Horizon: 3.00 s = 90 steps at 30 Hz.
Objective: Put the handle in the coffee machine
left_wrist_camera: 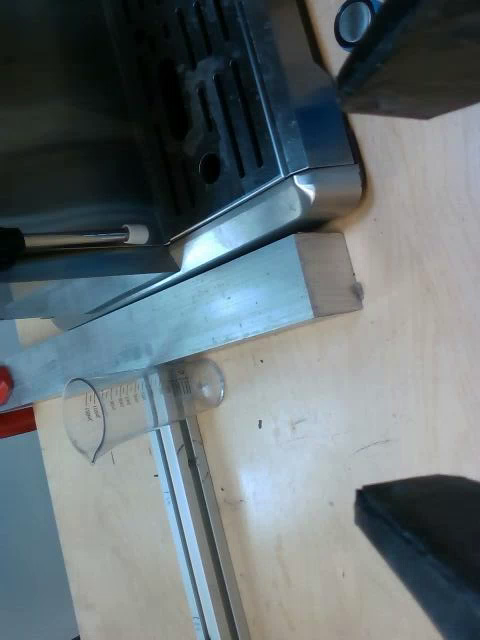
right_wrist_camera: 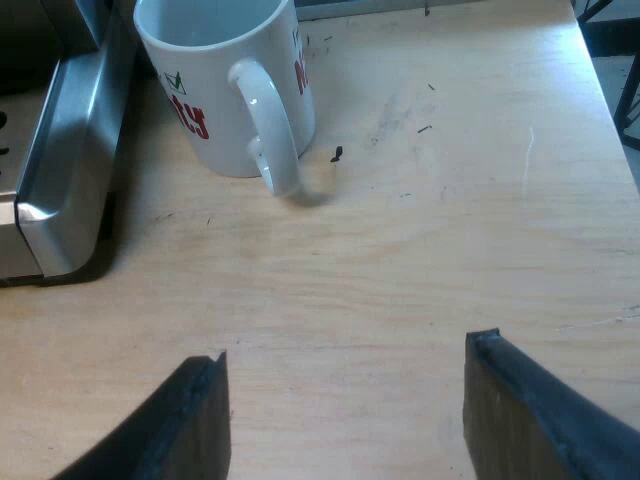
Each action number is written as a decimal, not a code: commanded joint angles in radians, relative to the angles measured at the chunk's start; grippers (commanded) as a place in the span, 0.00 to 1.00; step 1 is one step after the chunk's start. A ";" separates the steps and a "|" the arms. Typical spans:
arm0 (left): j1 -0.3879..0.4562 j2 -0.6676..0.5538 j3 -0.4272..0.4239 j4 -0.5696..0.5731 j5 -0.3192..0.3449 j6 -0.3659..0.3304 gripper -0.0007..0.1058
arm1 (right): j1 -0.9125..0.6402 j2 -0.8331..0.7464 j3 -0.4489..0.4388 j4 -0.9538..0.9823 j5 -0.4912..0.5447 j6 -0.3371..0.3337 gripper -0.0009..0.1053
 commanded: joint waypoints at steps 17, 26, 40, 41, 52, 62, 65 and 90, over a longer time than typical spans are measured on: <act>-0.003 -0.141 0.003 -0.013 -0.014 -0.012 0.70 | -0.001 -0.046 -0.006 -0.009 -0.001 -0.006 0.52; -0.003 -0.116 -0.014 -0.005 -0.011 -0.032 0.70 | -0.001 -0.036 -0.029 -0.002 -0.001 0.036 0.51; -0.028 -0.052 -0.054 -0.005 0.059 -0.087 0.70 | 0.010 0.098 -0.160 0.015 -0.020 0.043 0.51; -0.046 -0.047 -0.058 -0.005 0.064 -0.087 0.70 | 0.018 0.109 -0.168 0.015 -0.021 0.043 0.51; -0.210 0.086 -0.165 -0.005 0.114 -0.087 0.70 | 0.189 0.324 -0.371 0.152 -0.025 0.037 0.51; -0.362 0.219 -0.285 -0.005 0.146 -0.085 0.70 | 0.304 0.485 -0.478 0.241 -0.092 0.037 0.51; -0.425 0.257 -0.307 -0.005 0.148 -0.082 0.70 | 0.352 0.528 -0.488 0.250 -0.092 0.037 0.51; -0.828 0.532 -0.315 -0.005 0.280 -0.003 0.70 | 0.809 0.842 -0.488 0.175 0.073 0.217 0.51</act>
